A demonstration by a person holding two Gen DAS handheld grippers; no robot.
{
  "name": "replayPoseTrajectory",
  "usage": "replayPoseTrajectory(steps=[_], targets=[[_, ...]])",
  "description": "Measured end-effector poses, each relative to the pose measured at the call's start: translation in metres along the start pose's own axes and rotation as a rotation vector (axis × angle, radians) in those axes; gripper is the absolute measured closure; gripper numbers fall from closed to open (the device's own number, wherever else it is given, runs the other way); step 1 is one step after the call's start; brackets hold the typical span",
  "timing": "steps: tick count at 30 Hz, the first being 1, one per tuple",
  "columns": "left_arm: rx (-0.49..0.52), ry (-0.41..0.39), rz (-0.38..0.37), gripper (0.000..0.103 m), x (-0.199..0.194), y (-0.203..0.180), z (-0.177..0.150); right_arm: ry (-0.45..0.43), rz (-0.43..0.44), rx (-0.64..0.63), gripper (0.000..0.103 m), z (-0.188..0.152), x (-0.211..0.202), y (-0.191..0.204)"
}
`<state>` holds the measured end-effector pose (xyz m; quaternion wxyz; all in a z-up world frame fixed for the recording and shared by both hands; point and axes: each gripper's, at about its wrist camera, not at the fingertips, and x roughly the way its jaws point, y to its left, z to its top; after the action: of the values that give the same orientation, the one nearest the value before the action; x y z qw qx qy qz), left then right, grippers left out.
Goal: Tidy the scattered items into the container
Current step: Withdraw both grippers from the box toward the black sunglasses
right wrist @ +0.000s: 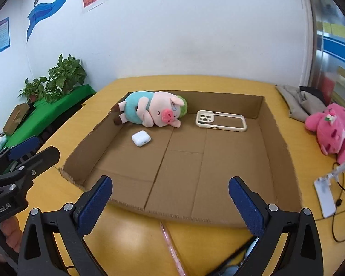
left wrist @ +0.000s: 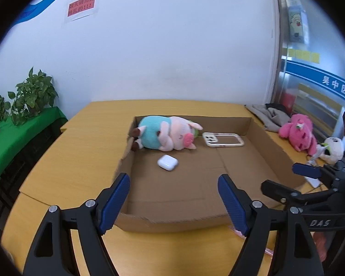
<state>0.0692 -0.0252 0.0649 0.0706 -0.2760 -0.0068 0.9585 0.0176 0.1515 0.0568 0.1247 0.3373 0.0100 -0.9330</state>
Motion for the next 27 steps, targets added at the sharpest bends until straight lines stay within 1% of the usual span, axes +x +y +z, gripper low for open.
replayPoseTrajectory(steps=[3, 6, 10, 14, 20, 23, 25, 27], targets=[[0.030, 0.006, 0.021, 0.024, -0.006, -0.010, -0.008, -0.012, -0.041, -0.029, 0.001, -0.009, -0.012, 0.001], [0.050, -0.003, 0.030, 0.024, -0.010, -0.019, -0.011, -0.014, -0.039, -0.044, 0.001, -0.018, -0.021, 0.002], [0.041, -0.010, 0.019, 0.024, -0.012, -0.024, -0.013, -0.028, -0.056, -0.065, 0.001, -0.024, -0.029, 0.005], [0.035, -0.004, 0.026, 0.024, -0.009, -0.024, -0.016, -0.041, -0.081, -0.065, 0.001, -0.027, -0.036, 0.002], [0.023, 0.014, -0.011, 0.024, -0.002, -0.026, -0.022, -0.045, -0.071, -0.056, 0.001, -0.033, -0.041, -0.005], [0.018, 0.050, -0.037, 0.024, 0.003, -0.027, -0.028, -0.024, -0.067, -0.030, 0.001, -0.040, -0.036, -0.021], [0.017, 0.075, -0.062, 0.024, 0.006, -0.029, -0.035, 0.009, -0.087, 0.014, 0.001, -0.046, -0.029, -0.042], [0.025, 0.109, -0.102, 0.024, 0.012, -0.035, -0.044, 0.051, -0.108, 0.086, 0.001, -0.055, -0.019, -0.071]])
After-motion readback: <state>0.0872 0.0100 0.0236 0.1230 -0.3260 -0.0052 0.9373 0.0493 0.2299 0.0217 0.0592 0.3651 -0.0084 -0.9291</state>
